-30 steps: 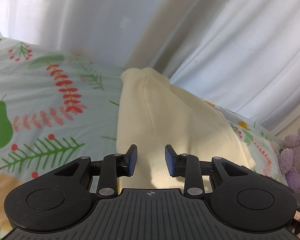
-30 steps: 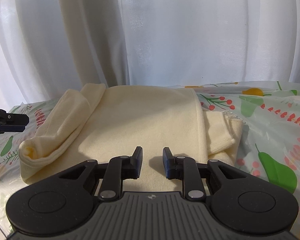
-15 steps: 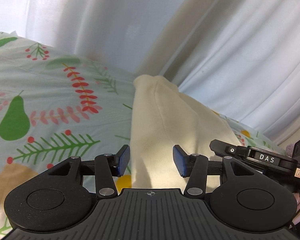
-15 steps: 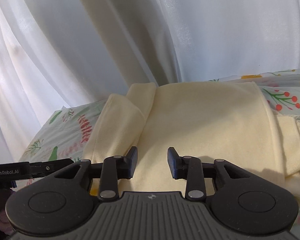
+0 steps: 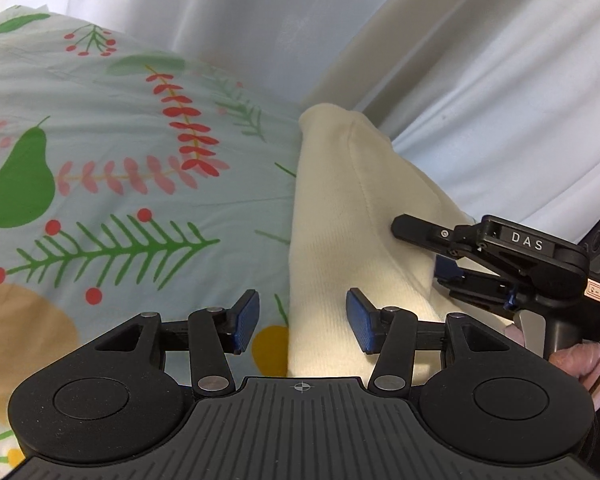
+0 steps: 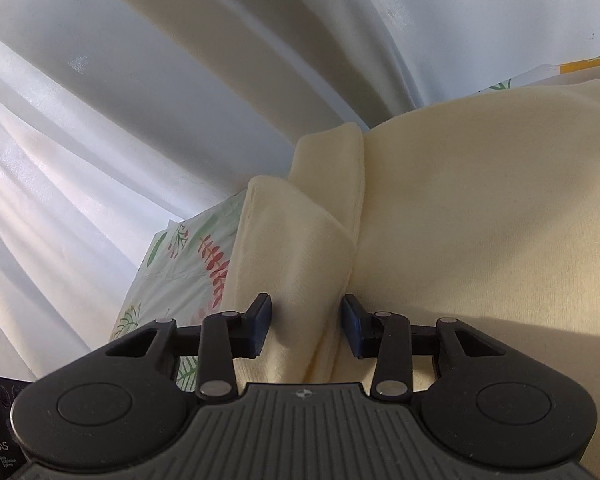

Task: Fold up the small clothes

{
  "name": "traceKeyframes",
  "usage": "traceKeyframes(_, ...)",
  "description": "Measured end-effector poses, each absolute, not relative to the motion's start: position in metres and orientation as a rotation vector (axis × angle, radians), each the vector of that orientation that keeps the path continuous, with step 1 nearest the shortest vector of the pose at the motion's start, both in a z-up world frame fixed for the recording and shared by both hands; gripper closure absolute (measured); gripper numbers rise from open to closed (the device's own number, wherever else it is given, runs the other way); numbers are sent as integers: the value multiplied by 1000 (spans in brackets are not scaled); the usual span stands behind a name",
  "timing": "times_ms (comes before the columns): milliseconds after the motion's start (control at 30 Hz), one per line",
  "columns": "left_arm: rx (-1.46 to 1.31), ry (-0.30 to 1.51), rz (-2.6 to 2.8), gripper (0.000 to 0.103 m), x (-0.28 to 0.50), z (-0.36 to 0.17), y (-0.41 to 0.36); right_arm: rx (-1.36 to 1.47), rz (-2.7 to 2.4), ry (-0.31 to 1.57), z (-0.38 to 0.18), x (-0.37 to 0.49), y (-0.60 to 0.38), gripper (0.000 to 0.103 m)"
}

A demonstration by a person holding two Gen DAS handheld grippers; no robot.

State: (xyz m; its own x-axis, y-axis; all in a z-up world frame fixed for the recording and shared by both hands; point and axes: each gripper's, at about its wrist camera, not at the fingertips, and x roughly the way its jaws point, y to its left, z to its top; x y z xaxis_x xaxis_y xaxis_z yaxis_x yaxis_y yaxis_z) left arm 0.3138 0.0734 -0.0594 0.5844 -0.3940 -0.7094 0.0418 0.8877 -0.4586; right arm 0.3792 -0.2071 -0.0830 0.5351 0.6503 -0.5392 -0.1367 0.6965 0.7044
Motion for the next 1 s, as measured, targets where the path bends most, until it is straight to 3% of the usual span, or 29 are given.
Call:
traceKeyframes(233, -387, 932, -319, 50, 315, -63, 58, 728, 548, 912, -91, 390, -205, 64)
traceKeyframes(367, -379, 939, -322, 49, 318, -66, 53, 633, 535, 896, -88, 390, -194, 86)
traceKeyframes(400, -376, 940, -317, 49, 318, -64, 53, 606, 532, 884, -85, 389, -191, 88)
traceKeyframes(733, -341, 868, -324, 49, 308, -33, 46, 265, 418, 637, -24, 336, -201, 91)
traceKeyframes(1000, -320, 987, -424, 47, 315, -62, -2, 217, 262, 771, -56, 326, -245, 89)
